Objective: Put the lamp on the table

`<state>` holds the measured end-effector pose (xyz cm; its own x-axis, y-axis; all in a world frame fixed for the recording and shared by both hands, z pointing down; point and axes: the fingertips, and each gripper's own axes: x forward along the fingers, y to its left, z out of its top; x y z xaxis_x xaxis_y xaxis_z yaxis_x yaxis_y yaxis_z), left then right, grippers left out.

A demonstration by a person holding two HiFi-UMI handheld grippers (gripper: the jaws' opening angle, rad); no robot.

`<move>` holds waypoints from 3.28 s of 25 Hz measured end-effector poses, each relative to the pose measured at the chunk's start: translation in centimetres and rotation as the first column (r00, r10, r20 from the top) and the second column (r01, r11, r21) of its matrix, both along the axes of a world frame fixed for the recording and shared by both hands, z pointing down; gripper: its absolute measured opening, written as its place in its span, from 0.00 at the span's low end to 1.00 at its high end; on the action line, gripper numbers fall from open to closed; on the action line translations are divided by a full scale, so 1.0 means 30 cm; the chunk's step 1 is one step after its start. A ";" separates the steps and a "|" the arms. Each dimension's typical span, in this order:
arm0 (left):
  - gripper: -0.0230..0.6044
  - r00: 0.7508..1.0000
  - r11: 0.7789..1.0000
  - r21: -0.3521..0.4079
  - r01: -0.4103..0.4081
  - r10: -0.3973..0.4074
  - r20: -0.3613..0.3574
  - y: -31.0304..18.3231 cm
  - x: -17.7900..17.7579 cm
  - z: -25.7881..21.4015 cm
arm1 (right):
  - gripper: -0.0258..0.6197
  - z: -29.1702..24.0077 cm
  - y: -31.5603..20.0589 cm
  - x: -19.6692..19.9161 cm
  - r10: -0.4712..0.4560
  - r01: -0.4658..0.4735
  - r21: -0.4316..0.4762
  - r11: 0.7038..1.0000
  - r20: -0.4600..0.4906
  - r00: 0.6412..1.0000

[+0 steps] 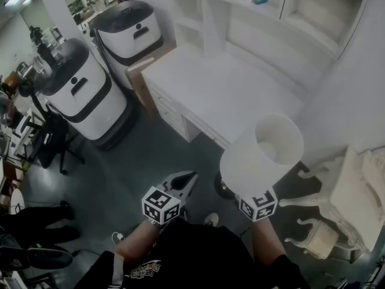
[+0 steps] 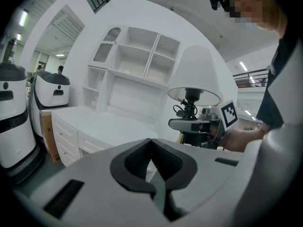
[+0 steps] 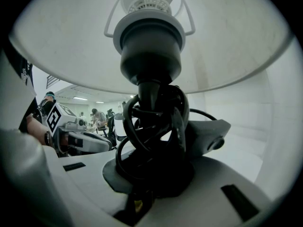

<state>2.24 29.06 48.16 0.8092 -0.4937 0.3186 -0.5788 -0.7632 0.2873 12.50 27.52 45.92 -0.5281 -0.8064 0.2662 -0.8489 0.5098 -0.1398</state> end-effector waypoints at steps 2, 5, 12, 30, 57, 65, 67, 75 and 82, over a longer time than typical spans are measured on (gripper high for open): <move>0.05 1.000 1.000 0.002 -0.005 0.005 0.000 -0.013 -0.002 0.000 | 0.13 0.003 -0.010 -0.001 0.005 -0.005 -0.003 1.000 0.001 1.000; 0.05 1.000 1.000 0.005 -0.014 0.014 0.002 -0.029 -0.006 0.001 | 0.13 0.006 -0.024 -0.002 0.015 -0.015 -0.006 1.000 0.004 1.000; 0.05 1.000 1.000 -0.004 -0.024 0.024 -0.005 -0.080 -0.048 -0.001 | 0.13 0.004 -0.077 -0.026 0.035 -0.035 -0.012 0.999 0.007 0.999; 0.05 0.996 0.995 -0.019 -0.093 0.093 -0.018 -0.271 -0.179 0.009 | 0.13 0.000 -0.255 -0.127 0.115 -0.114 -0.027 0.993 0.017 0.993; 0.05 0.980 0.980 -0.028 -0.196 0.195 -0.027 -0.567 -0.414 0.045 | 0.12 0.004 -0.554 -0.348 0.220 -0.220 -0.018 0.975 0.017 0.975; 0.05 0.980 0.980 -0.042 -0.196 0.195 -0.034 -0.619 -0.361 0.055 | 0.12 0.003 -0.639 -0.307 0.204 -0.204 -0.025 0.979 0.001 0.979; 0.05 0.983 0.982 -0.036 -0.185 0.184 -0.030 -0.654 -0.342 0.055 | 0.12 0.010 -0.677 -0.285 0.194 -0.194 -0.026 0.981 0.003 0.981; 0.05 0.993 0.993 -0.003 -0.118 0.118 -0.012 -0.823 -0.268 0.007 | 0.12 0.020 -0.850 -0.198 0.133 -0.133 -0.024 0.991 0.002 0.991; 0.05 0.995 0.995 -0.010 -0.096 0.096 -0.011 -0.958 -0.176 0.023 | 0.12 0.020 -1.011 -0.107 0.118 -0.118 -0.021 0.993 0.003 0.993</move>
